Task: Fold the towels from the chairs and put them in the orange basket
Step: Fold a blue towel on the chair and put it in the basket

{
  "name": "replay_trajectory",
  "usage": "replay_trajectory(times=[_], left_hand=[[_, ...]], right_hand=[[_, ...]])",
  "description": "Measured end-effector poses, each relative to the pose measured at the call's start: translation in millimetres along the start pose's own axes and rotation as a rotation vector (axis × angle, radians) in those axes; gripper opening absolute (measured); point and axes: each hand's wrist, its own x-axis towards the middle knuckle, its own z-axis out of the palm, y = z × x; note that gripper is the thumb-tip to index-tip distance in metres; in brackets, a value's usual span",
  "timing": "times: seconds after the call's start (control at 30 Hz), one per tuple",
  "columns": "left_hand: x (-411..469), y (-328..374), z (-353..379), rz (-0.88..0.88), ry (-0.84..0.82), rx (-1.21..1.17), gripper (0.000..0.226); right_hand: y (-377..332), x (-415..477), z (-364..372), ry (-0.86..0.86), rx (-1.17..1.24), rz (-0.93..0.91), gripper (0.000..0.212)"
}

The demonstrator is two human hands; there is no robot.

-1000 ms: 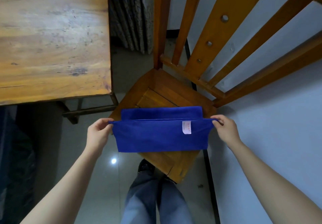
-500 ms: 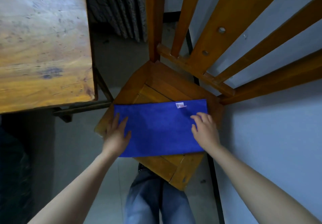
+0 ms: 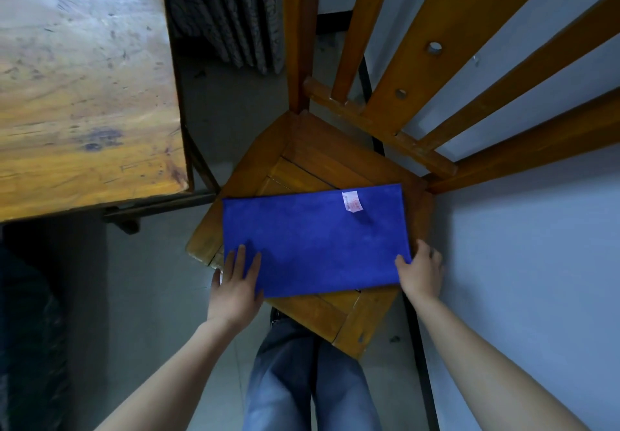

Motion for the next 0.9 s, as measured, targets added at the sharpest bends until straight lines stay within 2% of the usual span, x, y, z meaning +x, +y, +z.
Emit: replay_trajectory(times=[0.1,0.23,0.3,0.4,0.5,0.57,0.63,0.7,0.77,0.9], left_hand=[[-6,-4,11,-0.056,-0.040,-0.035,0.070],[-9,-8,19,-0.076,-0.087,-0.102,0.070],[-9,-10,21,-0.050,-0.080,-0.135,0.070],[-11,-4,24,0.055,-0.053,-0.152,0.068],[-16,6,25,0.086,-0.037,-0.229,0.066],[-18,11,23,0.025,-0.023,-0.415,0.063],[-18,15,16,-0.040,-0.012,-0.708,0.059],[-18,17,8,-0.117,-0.013,-1.079,0.054],[-15,16,0,-0.205,-0.034,-1.379,0.048],[-9,10,-6,-0.268,-0.069,-1.516,0.039]], right_hand=[[16,14,9,-0.148,0.264,0.190,0.053],[27,23,14,-0.124,0.341,0.227,0.006],[27,24,6,-0.066,0.357,0.237,0.023],[24,15,-18,0.083,0.305,0.239,0.018],[10,-8,-29,0.176,0.189,0.136,0.022],[-6,-30,-29,0.223,0.172,-0.027,0.020],[-24,-57,-23,0.224,0.138,-0.230,0.017],[-42,-87,-12,0.150,0.160,-0.394,0.015],[-57,-109,3,0.037,0.216,-0.481,0.014],[-78,-125,43,-0.254,0.191,-0.494,0.011]])
